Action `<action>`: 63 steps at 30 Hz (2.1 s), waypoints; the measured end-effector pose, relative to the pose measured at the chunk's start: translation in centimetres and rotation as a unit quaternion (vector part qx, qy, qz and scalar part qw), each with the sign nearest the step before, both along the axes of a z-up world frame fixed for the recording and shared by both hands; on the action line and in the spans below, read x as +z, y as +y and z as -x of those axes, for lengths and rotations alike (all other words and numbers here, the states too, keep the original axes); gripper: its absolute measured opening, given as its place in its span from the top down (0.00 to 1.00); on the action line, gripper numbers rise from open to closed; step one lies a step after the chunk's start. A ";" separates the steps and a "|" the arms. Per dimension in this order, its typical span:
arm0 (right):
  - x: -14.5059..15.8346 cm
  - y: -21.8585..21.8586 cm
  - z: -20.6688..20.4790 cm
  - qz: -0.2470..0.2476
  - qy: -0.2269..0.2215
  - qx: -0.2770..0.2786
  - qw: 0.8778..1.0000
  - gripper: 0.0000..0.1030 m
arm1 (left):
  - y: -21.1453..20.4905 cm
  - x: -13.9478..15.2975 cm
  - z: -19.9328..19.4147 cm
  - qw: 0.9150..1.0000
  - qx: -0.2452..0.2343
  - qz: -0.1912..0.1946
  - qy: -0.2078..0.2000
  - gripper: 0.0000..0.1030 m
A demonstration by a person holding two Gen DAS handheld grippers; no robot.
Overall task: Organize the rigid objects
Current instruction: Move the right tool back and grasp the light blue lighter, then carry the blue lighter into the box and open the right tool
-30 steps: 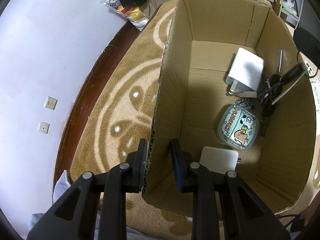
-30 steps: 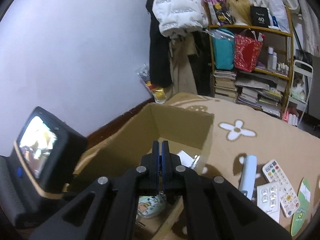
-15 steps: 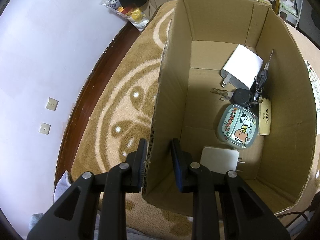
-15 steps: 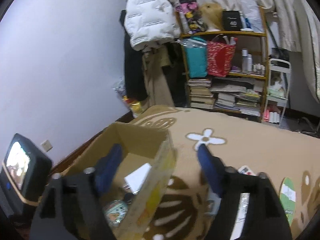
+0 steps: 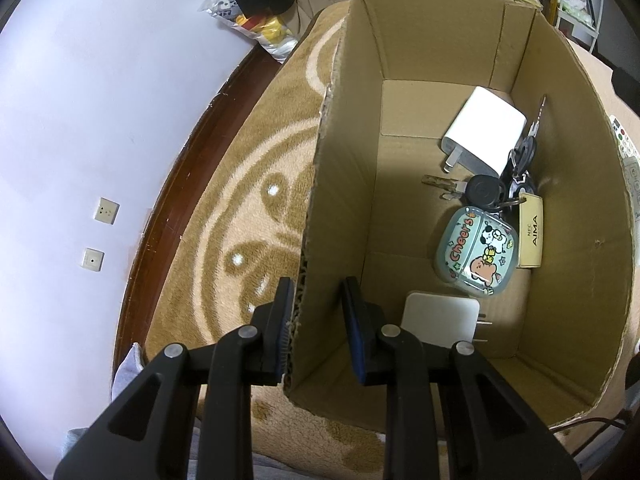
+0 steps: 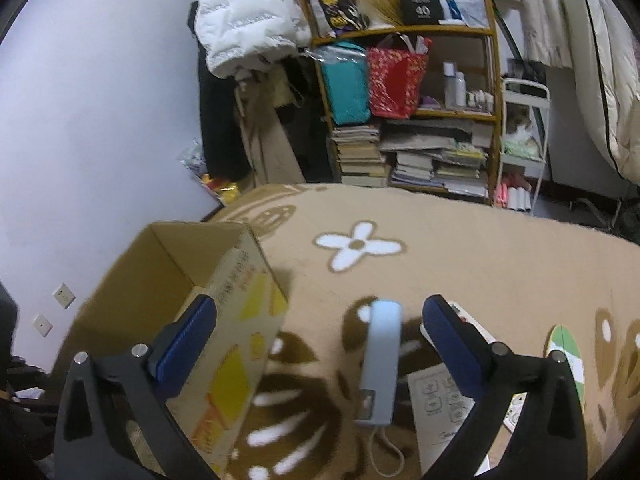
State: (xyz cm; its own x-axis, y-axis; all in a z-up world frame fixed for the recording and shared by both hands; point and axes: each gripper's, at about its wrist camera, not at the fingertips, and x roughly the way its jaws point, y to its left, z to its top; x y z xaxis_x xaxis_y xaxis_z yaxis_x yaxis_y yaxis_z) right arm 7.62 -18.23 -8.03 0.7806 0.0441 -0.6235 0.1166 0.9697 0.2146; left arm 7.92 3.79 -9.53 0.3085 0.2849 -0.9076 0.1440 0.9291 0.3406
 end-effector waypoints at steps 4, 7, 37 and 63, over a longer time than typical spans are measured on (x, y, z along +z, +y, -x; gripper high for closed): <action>-1.5 -1.0 -0.7 -0.013 0.021 -0.008 1.000 0.00 | 0.0 0.0 0.0 1.000 0.000 -0.001 0.000 0.76; -2.8 -1.3 -1.6 -0.008 0.039 -0.005 0.999 0.00 | 0.0 0.1 0.0 1.000 0.000 0.000 0.000 0.76; -7.8 -0.6 -3.3 -0.012 0.110 0.000 0.994 0.38 | 0.0 -0.1 0.0 1.000 -0.001 -0.002 0.001 0.76; -3.2 -0.8 -1.3 -0.033 0.078 -0.044 0.995 0.72 | -0.7 0.0 0.3 1.000 -0.011 -0.020 -0.003 0.76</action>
State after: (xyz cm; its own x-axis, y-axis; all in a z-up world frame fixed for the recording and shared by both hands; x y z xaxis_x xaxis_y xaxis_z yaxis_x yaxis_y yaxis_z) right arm 8.93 -19.02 -11.18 0.6769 0.0253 -0.7356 0.2377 0.9384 0.2510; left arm 7.58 3.08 -9.50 0.3195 0.3152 -0.8936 0.1615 0.9111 0.3792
